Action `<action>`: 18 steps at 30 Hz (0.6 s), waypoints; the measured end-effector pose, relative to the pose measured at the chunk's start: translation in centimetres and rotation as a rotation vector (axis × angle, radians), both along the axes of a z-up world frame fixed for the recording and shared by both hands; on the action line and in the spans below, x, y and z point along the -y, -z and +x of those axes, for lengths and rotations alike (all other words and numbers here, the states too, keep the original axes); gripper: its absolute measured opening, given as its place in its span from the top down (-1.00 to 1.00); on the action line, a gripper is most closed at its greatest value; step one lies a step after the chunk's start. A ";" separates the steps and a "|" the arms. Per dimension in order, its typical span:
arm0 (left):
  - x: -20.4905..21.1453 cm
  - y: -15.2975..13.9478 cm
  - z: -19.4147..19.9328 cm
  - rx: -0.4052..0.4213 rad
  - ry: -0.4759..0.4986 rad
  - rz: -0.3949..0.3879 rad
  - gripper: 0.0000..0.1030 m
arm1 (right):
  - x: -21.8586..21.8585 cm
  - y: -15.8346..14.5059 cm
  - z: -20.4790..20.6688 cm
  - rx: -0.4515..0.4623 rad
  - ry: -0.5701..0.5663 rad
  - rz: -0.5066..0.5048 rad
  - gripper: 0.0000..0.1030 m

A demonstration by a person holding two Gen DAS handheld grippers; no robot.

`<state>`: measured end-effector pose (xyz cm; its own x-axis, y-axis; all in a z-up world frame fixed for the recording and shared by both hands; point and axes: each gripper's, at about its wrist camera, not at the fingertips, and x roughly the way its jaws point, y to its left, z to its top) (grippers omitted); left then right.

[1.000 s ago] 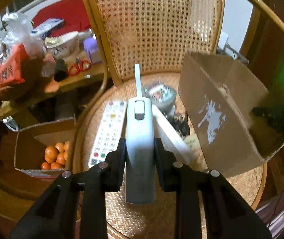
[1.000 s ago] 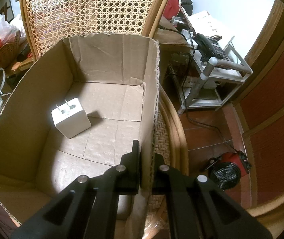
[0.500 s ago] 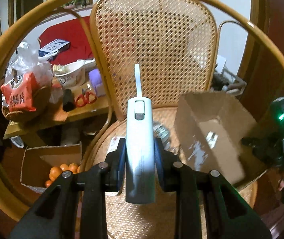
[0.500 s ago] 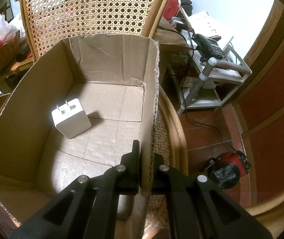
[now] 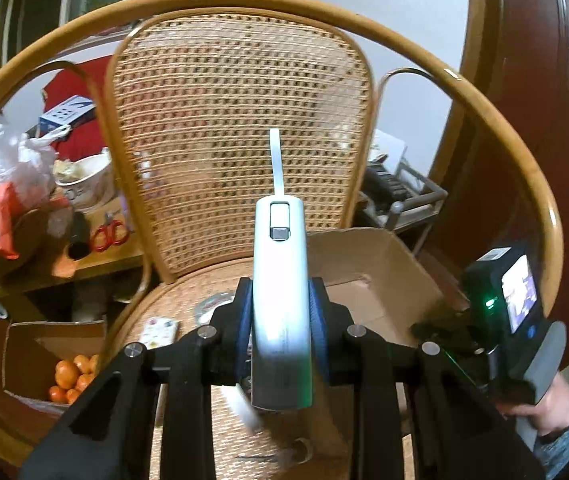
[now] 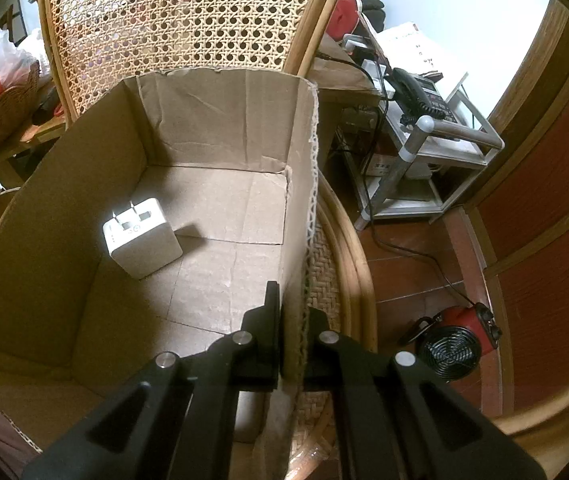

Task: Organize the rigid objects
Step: 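Lift the white device into the box and open the left gripper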

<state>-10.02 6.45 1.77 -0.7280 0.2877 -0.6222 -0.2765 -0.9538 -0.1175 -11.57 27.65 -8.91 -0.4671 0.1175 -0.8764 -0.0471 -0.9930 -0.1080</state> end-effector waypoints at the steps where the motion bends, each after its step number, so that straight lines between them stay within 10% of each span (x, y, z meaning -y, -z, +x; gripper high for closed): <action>1: -0.3 0.0 -0.1 0.003 0.007 0.006 0.50 | -0.1 0.0 0.0 0.000 0.001 -0.001 0.89; 18: -5.3 3.7 -1.5 0.134 0.103 -0.009 0.50 | 0.1 0.1 0.0 0.001 0.002 0.000 0.88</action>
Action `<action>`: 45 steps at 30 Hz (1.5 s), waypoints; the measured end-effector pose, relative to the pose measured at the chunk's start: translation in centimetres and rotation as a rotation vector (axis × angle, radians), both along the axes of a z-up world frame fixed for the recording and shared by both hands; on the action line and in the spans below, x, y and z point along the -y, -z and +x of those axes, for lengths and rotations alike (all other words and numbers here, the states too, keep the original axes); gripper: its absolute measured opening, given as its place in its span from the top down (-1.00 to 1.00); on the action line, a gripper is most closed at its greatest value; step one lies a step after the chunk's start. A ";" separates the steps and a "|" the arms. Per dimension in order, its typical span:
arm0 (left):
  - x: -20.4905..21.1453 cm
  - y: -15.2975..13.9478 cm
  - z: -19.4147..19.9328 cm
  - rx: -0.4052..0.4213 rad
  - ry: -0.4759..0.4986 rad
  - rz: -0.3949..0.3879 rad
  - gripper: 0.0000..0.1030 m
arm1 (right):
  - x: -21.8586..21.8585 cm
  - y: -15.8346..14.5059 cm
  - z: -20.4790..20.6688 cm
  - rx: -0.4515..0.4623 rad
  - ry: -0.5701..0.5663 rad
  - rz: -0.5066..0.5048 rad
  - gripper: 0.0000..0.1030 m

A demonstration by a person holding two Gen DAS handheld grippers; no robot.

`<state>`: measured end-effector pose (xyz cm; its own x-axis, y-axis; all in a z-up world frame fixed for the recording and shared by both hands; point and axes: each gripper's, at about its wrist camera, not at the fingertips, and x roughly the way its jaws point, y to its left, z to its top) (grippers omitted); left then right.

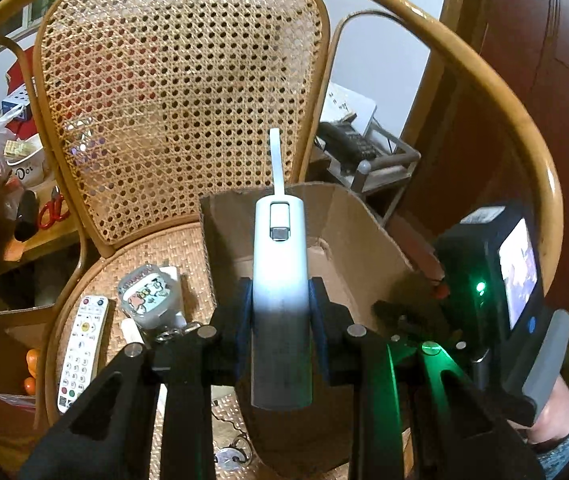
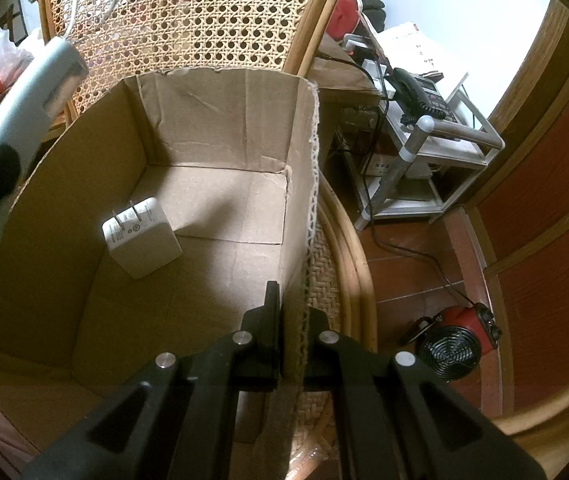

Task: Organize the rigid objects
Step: 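Lift the white device into the box and open the left gripper, then move the left gripper out of the box toward the white remote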

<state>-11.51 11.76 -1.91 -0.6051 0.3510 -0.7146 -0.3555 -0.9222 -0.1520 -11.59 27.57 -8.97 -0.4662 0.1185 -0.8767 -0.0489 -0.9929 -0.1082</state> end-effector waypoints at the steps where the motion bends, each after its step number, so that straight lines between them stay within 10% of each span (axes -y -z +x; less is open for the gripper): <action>1: -0.2 0.2 -0.1 0.006 0.001 -0.007 0.50 | 0.1 0.0 0.0 -0.001 -0.001 0.000 0.88; 18: -0.4 1.2 -0.1 -0.026 -0.047 -0.119 0.68 | 0.3 -0.6 0.2 0.003 -0.003 0.012 0.87; 22: 1.5 1.0 -0.4 -0.019 -0.067 -0.083 0.43 | 0.4 -0.9 0.3 0.002 -0.004 0.017 0.87; 24: 2.5 0.7 -0.5 -0.024 -0.091 -0.084 -0.29 | 0.7 -0.8 0.2 0.003 -0.004 0.020 0.87; 27: 4.5 0.1 -0.5 -0.074 -0.189 -0.103 -0.81 | 1.0 -0.9 0.3 0.004 -0.004 0.019 0.87; 45: 16.1 5.6 -5.8 0.133 -0.491 -0.227 -0.94 | 1.1 -0.7 0.3 0.004 -0.004 0.017 0.87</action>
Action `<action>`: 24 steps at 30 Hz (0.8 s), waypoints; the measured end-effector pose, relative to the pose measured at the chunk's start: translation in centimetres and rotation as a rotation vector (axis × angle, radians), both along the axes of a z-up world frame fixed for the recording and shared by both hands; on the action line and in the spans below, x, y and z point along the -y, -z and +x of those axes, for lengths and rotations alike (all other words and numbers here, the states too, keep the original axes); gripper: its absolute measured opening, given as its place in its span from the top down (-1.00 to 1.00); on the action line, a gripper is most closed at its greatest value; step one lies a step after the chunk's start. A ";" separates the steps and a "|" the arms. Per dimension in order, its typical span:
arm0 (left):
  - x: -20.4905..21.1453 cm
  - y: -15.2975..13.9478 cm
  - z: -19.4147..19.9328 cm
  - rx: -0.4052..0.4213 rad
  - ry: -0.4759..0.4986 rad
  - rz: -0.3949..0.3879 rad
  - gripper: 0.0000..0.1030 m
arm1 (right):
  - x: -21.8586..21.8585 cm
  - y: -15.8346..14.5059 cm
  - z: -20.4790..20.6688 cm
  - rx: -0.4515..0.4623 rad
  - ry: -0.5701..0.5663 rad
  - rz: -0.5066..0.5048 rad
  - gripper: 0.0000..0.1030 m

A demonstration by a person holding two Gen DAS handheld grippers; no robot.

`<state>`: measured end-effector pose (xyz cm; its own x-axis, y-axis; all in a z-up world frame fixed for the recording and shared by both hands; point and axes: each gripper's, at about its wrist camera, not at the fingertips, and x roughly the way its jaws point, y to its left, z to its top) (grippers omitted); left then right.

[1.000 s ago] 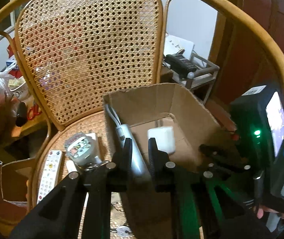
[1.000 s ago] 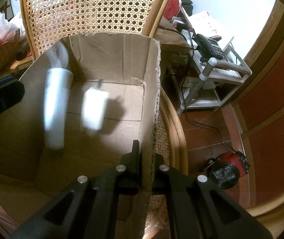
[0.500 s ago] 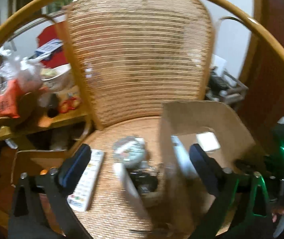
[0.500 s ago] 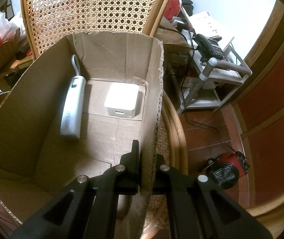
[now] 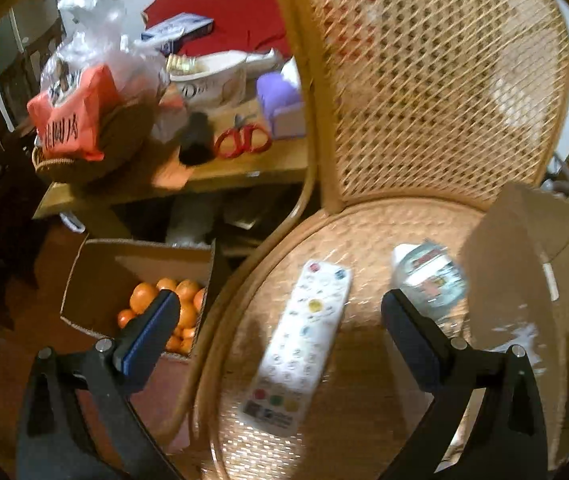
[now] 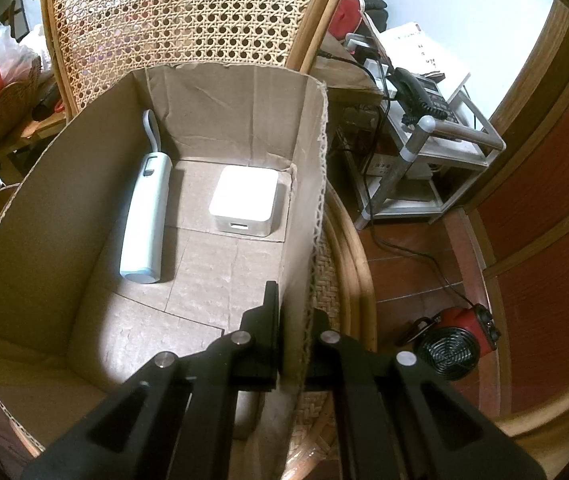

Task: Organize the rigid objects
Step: 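Move the left gripper out of the box toward the white remote, then grasp the white TV remote with the left gripper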

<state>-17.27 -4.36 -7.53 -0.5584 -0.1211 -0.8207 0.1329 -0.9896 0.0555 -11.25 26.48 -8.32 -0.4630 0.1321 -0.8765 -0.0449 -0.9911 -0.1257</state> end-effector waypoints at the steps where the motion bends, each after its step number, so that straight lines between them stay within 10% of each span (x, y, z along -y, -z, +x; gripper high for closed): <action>1: 0.1 0.6 -0.3 0.019 0.006 -0.011 -0.94 | 0.1 -0.1 0.1 0.000 0.000 -0.001 0.87; 17: -0.1 5.7 -1.2 0.154 0.081 0.048 -0.72 | -0.1 0.0 0.0 0.000 0.000 0.002 0.87; 20: -0.2 6.2 -1.0 0.181 0.092 0.061 -0.07 | -0.3 0.3 -0.1 0.001 0.000 0.003 0.87; 24: -0.1 6.4 -0.8 0.184 0.098 0.107 0.17 | -0.2 0.4 -0.1 0.000 0.000 0.006 0.87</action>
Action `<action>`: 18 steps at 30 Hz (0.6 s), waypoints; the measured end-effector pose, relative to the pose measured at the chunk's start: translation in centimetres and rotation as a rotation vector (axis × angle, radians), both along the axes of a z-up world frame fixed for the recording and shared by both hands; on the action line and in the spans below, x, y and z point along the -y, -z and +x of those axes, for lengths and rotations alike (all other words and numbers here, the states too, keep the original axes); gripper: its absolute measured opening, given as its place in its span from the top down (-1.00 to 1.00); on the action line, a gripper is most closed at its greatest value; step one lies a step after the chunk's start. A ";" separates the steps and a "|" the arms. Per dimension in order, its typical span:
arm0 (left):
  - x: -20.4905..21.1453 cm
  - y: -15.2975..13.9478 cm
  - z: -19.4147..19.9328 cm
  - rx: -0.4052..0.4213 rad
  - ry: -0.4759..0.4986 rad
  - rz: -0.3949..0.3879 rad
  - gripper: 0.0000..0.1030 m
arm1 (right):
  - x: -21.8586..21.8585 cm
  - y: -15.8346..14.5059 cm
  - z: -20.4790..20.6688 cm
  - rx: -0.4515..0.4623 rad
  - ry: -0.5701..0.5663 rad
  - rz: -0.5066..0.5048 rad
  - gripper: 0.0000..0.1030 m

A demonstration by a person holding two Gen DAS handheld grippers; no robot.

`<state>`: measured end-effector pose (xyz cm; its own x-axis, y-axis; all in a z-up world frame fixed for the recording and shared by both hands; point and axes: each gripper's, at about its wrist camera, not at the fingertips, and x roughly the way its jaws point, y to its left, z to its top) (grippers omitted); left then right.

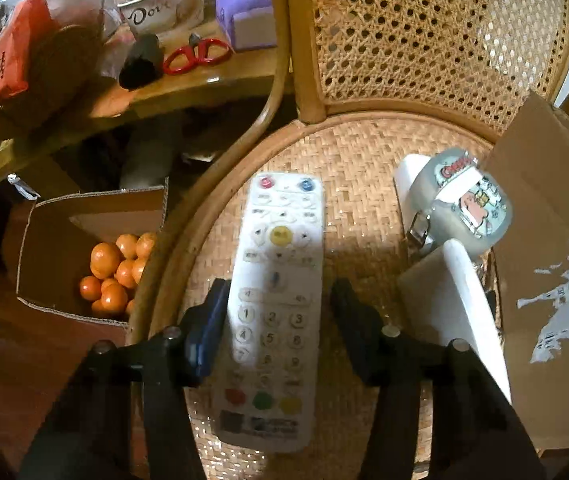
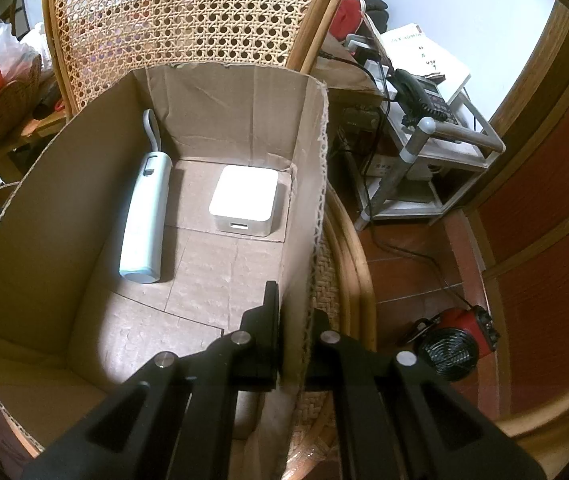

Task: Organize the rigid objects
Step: 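Grasp the white TV remote with the left gripper, then carry the remote into the box and open the left gripper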

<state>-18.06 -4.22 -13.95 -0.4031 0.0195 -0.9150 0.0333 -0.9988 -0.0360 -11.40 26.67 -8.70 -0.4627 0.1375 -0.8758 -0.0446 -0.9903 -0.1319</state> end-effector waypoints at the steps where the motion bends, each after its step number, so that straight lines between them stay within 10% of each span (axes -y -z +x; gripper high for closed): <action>1: 0.0 -0.1 0.1 -0.001 -0.001 -0.008 0.23 | 0.0 0.0 0.0 0.000 -0.001 0.001 0.87; 18: -0.8 -7.2 3.9 -0.230 0.030 0.008 0.24 | 0.1 0.2 -0.6 0.005 -0.001 -0.009 0.87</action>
